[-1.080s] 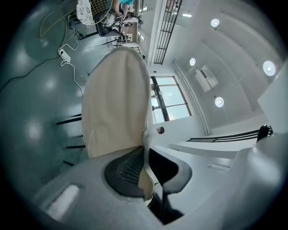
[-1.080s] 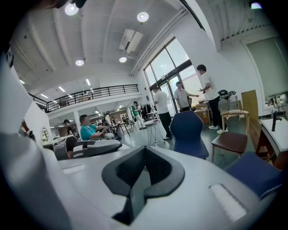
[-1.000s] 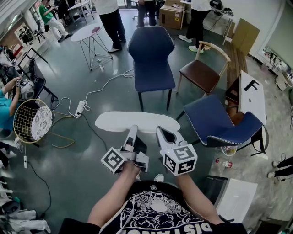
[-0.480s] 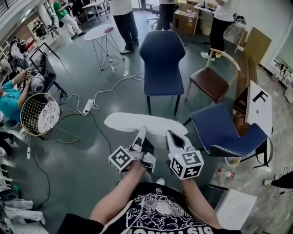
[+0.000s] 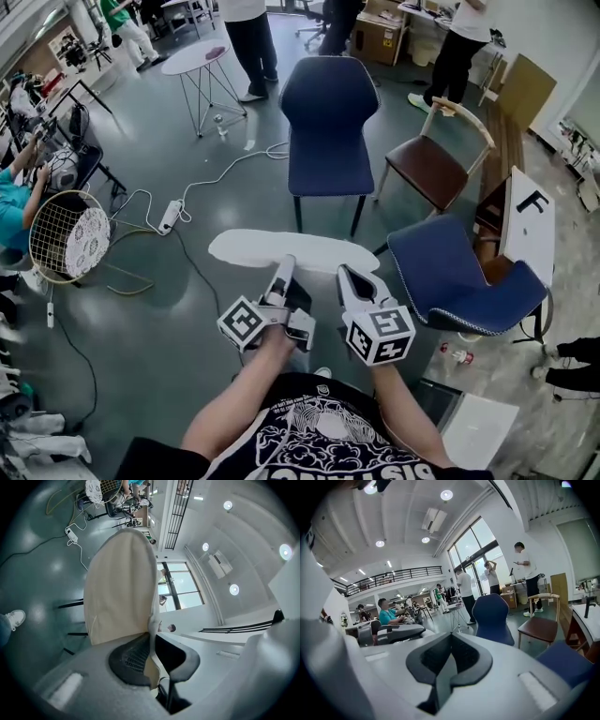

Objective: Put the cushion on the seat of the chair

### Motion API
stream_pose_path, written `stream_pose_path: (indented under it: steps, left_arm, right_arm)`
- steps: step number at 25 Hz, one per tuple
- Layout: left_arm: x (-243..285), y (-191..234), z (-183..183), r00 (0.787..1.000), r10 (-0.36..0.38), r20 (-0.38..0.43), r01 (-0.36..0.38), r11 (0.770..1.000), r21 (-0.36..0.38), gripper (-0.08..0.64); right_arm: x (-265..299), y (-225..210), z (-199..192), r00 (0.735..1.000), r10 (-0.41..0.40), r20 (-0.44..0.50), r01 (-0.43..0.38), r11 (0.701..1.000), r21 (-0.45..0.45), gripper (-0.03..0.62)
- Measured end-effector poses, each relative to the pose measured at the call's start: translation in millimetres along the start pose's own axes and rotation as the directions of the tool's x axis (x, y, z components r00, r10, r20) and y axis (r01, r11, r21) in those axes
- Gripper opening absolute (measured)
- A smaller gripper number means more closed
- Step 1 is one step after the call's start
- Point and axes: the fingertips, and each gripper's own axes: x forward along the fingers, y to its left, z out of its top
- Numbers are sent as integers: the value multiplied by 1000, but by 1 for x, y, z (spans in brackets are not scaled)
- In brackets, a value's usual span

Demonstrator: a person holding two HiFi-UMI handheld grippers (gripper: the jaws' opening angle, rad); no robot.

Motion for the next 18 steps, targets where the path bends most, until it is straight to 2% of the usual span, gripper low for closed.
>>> stream_pose_path:
  steps: [3,12,18]
  left_arm:
    - [24,11,19,1000,11,10,-11,1000,-3,38]
    - [99,34,67,999,49,-9,-49,997,-58,38]
    - [149,43,100,999,37,-23,-38,995,-89,38]
  right_arm:
    - [30,-8,7,1000,5,-14,-5,1000,-5,-6]
    - [105,-39,37,995,-49,-89,49,999,-2,-6]
    - [154,-54,59,989,-83,-118,82,997,-16,-6]
